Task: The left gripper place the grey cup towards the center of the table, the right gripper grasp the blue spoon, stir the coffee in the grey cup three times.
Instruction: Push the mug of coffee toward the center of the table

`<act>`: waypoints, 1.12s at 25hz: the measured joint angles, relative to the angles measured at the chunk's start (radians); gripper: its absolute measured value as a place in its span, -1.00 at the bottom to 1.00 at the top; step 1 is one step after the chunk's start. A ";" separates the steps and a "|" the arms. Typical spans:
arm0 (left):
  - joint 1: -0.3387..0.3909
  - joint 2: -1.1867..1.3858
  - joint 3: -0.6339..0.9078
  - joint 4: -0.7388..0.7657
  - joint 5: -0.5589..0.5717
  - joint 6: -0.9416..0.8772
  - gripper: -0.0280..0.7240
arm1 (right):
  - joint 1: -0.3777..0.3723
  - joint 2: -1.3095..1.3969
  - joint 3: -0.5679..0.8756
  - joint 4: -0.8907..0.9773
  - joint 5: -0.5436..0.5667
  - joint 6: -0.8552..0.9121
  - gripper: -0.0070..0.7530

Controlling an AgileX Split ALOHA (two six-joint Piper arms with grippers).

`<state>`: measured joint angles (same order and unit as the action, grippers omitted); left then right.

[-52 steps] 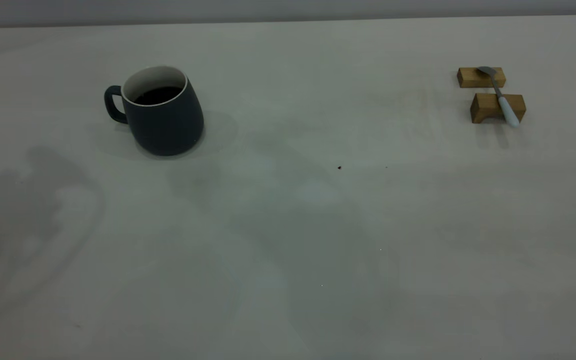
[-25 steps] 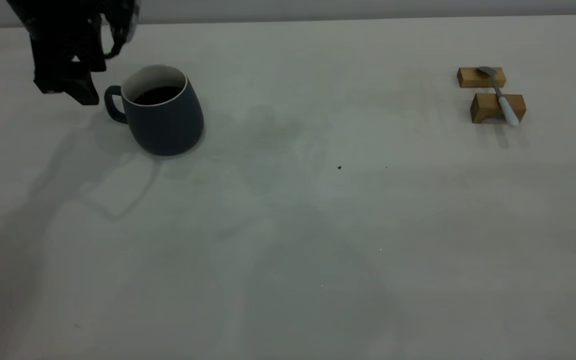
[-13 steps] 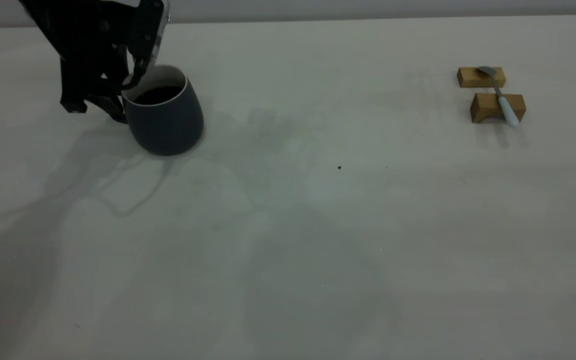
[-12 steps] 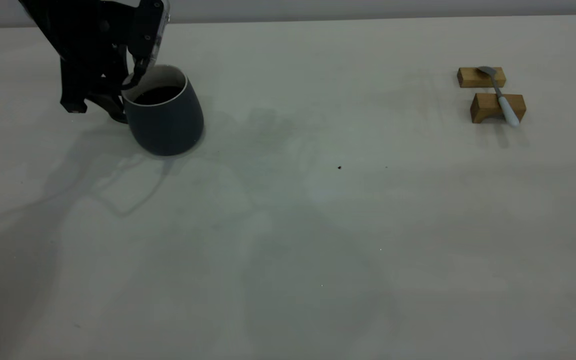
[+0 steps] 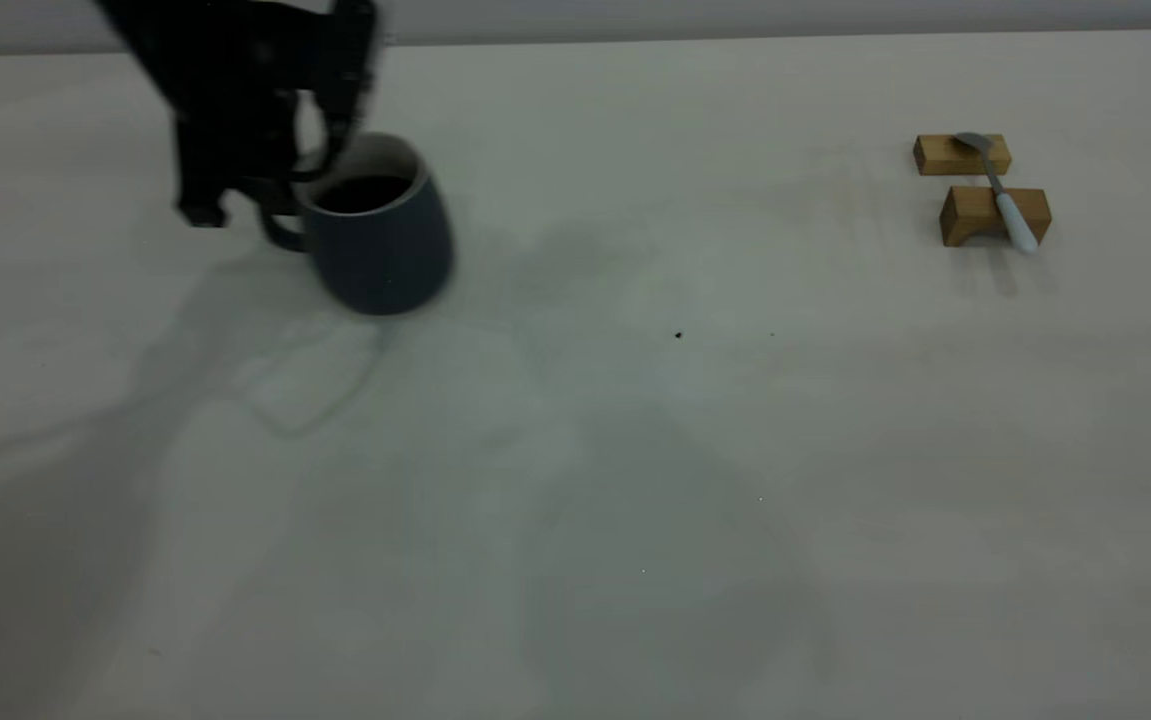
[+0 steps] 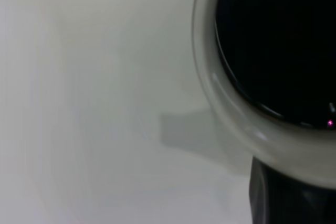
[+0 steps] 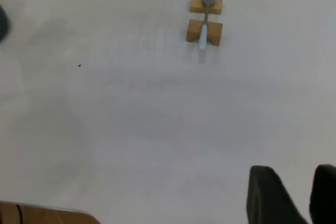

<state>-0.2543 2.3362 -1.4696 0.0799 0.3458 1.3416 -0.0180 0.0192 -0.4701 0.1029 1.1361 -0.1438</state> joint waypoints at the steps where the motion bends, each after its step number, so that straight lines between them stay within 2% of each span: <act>1: -0.022 0.002 -0.009 -0.001 0.004 -0.019 -0.37 | 0.000 0.000 0.000 0.000 0.000 0.000 -0.35; 7: -0.133 0.019 -0.072 -0.001 0.041 -0.088 -0.37 | 0.000 0.000 0.000 0.000 0.000 0.000 -0.35; 12: -0.198 0.067 -0.144 -0.003 0.060 -0.106 -0.37 | 0.000 0.000 0.000 0.000 0.000 0.000 -0.35; 21: -0.273 0.116 -0.222 -0.005 0.078 -0.147 -0.37 | 0.000 0.000 0.000 0.000 0.000 0.000 -0.35; 28: -0.287 0.118 -0.222 -0.007 0.067 -0.147 -0.37 | 0.000 0.000 0.000 0.000 0.000 0.000 -0.35</act>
<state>-0.5417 2.4539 -1.6920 0.0733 0.4132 1.1946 -0.0180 0.0192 -0.4701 0.1029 1.1361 -0.1438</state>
